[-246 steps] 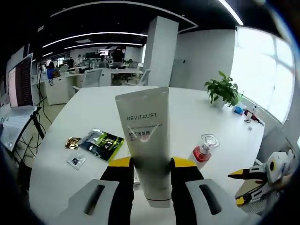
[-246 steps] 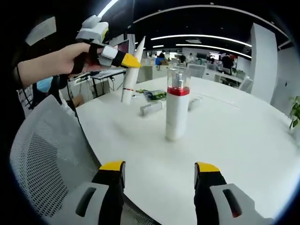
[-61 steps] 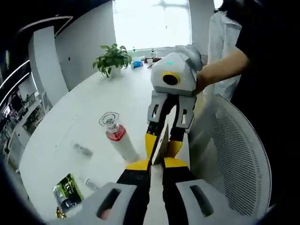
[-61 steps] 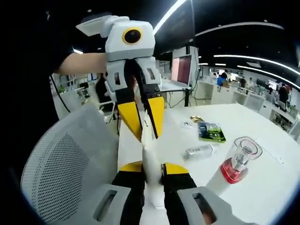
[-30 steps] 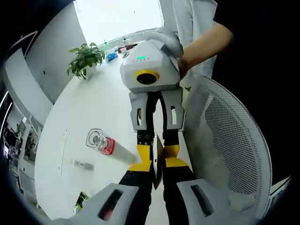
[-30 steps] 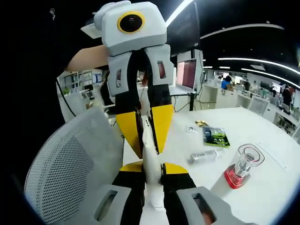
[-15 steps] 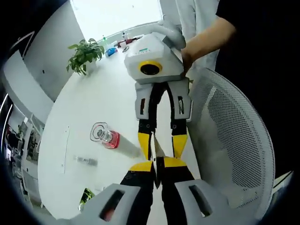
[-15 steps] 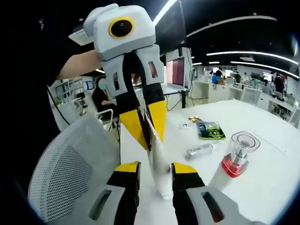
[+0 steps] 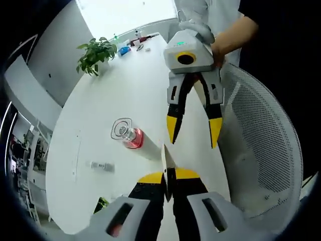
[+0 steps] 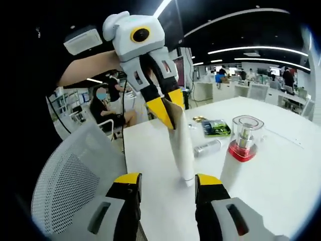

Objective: Arrange the skincare products in the storage area until every visible bottle or jar stands upright without overlapping.

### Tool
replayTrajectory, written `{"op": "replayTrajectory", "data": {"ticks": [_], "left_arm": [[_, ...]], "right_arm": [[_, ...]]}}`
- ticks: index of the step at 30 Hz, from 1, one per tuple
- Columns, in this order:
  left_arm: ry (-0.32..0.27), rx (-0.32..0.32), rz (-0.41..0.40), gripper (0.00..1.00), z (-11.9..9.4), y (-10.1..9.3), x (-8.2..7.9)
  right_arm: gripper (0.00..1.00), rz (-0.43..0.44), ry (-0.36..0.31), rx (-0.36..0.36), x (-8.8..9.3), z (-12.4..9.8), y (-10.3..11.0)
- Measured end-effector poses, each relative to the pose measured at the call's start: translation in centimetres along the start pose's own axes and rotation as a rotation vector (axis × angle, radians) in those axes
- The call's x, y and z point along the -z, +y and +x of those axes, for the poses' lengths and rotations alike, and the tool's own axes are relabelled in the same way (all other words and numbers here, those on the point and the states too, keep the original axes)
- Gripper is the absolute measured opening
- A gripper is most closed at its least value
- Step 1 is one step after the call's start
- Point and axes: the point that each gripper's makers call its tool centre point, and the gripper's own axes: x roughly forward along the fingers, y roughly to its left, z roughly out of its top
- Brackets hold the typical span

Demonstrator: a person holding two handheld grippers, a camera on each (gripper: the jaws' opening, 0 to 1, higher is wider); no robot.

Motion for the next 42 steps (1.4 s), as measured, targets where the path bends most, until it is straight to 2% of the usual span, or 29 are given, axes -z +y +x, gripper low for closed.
{"op": "replayTrajectory", "data": {"ticks": [3,9,17,29,33,39,42], "left_arm": [[-0.002,-0.006,-0.002,0.08,0.2,0.7,0.1],[-0.009,-0.02,-0.021,0.08,1.0,3.2,0.2],[-0.02,-0.012,-0.04,0.08,1.7,5.1,0.1],[-0.059,-0.002,-0.084,0.09,2.0,6.5,0.2],[-0.061,0.015,-0.116,0.09,2.0,6.6,0.2],[-0.071,0.011,-0.116,0.09,2.2,6.3,-0.3],[-0.078,0.014,-0.126,0.09,2.2,6.3,-0.3]], "right_arm": [[0.43,0.004,0.002,0.009,0.3,-0.2,-0.1],[0.44,0.01,0.013,0.033,1.1,-1.1,-0.1],[0.53,0.038,0.005,0.081,1.5,-2.5,-0.1],[0.64,0.036,0.023,0.136,2.2,-3.3,0.1],[0.71,0.045,0.013,0.17,2.5,-3.9,-0.1],[0.78,0.085,0.012,0.232,3.2,-4.7,-0.9],[0.79,0.094,0.004,0.254,3.4,-4.8,-1.2]]}}
